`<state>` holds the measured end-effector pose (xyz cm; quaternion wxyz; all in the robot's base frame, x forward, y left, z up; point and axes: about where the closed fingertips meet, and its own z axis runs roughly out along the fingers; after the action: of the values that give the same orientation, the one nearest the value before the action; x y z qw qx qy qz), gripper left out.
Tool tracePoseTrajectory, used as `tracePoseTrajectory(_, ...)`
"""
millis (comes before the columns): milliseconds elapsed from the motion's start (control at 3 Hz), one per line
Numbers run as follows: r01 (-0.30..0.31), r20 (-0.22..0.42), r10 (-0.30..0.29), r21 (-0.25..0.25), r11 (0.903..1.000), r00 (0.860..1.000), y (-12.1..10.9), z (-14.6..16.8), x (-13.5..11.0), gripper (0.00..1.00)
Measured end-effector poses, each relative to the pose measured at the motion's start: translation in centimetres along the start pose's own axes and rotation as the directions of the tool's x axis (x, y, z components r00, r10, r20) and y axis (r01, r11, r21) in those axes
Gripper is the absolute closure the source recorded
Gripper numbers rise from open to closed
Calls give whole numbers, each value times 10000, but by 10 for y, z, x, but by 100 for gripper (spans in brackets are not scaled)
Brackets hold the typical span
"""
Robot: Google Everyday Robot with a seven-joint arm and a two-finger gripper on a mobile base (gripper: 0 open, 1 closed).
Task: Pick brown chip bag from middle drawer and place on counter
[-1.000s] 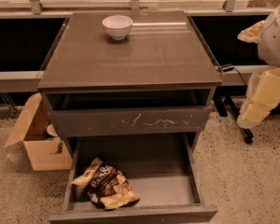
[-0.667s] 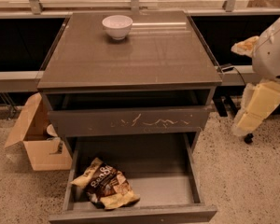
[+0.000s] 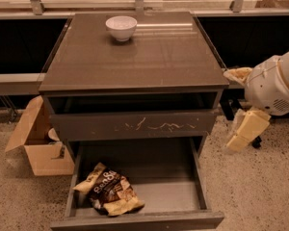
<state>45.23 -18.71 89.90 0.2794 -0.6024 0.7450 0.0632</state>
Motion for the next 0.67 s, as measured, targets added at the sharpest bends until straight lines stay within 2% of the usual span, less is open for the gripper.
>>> tracePoseTrajectory(333, 9, -19, -9, -1, 10000, 10000, 0, -1, 0, 0)
tracePoseTrajectory(667, -113, 521, 138, -473, 9988, 9985, 4, 38, 14, 0)
